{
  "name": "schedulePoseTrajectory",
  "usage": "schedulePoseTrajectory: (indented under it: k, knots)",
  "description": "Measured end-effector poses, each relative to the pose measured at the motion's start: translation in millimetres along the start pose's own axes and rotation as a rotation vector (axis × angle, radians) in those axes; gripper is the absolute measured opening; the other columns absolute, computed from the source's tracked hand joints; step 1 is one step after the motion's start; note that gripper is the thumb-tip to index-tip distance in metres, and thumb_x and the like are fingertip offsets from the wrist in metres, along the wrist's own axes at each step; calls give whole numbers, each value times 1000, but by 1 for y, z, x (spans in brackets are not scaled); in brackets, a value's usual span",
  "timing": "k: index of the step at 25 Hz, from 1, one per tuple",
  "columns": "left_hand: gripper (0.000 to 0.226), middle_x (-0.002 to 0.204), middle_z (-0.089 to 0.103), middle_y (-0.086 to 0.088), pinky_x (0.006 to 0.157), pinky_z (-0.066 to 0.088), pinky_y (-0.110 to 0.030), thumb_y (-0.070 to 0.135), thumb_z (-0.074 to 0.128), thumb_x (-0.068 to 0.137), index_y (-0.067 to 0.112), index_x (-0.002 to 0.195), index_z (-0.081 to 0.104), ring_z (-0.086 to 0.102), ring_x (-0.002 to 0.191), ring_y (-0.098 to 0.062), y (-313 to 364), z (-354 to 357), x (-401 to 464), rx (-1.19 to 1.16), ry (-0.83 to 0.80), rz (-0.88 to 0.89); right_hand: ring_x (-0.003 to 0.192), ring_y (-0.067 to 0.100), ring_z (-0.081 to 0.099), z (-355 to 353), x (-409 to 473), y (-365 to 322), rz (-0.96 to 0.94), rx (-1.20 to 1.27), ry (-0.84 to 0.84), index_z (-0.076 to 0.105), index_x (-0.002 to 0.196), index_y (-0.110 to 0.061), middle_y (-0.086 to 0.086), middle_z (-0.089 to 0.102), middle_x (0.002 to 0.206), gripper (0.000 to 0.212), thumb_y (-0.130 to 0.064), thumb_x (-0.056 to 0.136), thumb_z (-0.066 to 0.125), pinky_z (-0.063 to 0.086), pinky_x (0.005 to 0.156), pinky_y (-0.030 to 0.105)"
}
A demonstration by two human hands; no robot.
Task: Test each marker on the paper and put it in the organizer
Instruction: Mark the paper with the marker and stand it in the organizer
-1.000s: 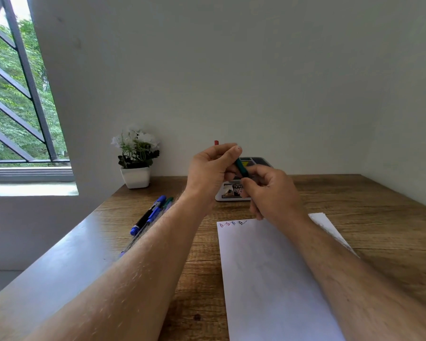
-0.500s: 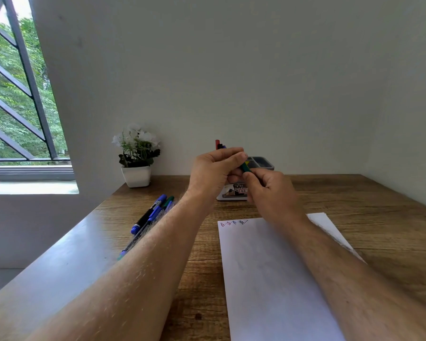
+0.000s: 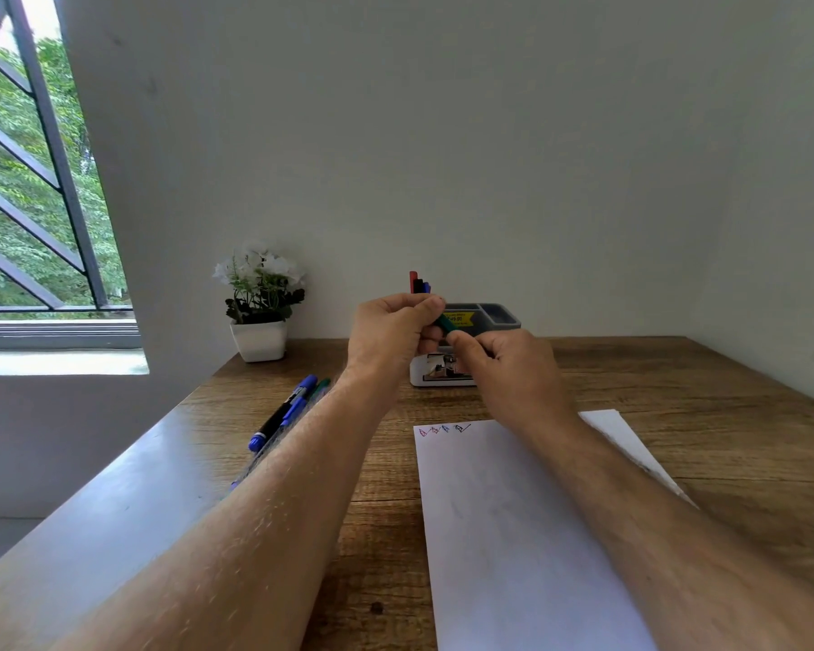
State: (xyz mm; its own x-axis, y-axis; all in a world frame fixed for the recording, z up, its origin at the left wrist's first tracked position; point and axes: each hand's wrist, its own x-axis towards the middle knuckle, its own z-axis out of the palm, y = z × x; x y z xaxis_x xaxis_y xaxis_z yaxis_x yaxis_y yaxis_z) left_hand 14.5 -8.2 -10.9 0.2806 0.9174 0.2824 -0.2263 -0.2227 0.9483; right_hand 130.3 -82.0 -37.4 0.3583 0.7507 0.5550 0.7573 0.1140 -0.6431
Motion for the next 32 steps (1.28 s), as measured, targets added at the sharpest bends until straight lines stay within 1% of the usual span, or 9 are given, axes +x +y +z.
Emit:
schedulePoseTrajectory:
  k: [5,9,12,15,17,21,23,27,32]
  knots:
    - [15,75,70,-12,60,55,-23,16,71,89,5,99,73,62,60,-14,2,-1,2,-20,-3,16,55,-6,57,-3,-2,5,-1,109,37,75,83,-18,-16,58,57,36,-42,99,53,36,47,8]
    - [5,79,72,-12,61,58,-23,11,69,90,7,92,70,66,61,-13,6,-6,5,-122,30,16,50,-2,54,-4,-3,6,19,164,35,77,84,-20,-17,58,49,30,-30,99,53,40,50,13]
    - [4,78,71,-14,59,59,-21,2,66,89,5,87,66,68,60,-14,10,-10,4,-212,36,-9,57,2,57,-6,-3,7,24,185,57,77,92,-17,-10,62,60,26,-25,99,53,47,60,21]
    - [10,91,71,-22,60,59,-22,-6,64,87,0,83,59,74,71,-21,11,-10,2,-351,-16,-42,55,-3,61,-5,-2,7,43,240,89,68,120,-18,-6,69,76,24,-22,99,56,49,55,17]
    - [10,97,70,-24,62,59,-23,-8,60,88,1,88,57,74,76,-23,11,-9,2,-423,-58,-64,53,1,65,-7,-2,6,31,333,95,59,127,-24,-2,73,85,31,-18,96,62,50,50,16]
    - [33,106,62,-19,74,58,-30,-2,37,101,7,111,67,63,76,-17,11,-7,2,-375,-133,-86,52,18,68,-10,-3,3,-16,419,124,62,109,-26,0,71,101,20,-13,94,64,52,42,24]
    - [41,101,58,-14,79,54,-34,1,30,103,10,108,70,57,75,-16,11,-6,1,-324,-144,-57,57,18,71,-11,-4,1,-37,445,141,66,102,-22,1,70,103,13,-12,97,59,55,45,26]
    - [37,84,60,-8,77,52,-38,2,29,102,11,104,64,59,76,-20,9,-5,3,-341,-150,-48,73,17,74,-14,-4,2,-107,482,213,70,107,-17,0,71,102,26,-12,103,45,58,51,26]
    - [38,76,56,-6,77,50,-40,-1,27,100,12,95,63,54,73,-23,8,-3,3,-247,-139,-54,92,17,74,-13,-1,7,-36,476,214,66,112,-23,-4,72,109,28,-1,95,58,61,54,32]
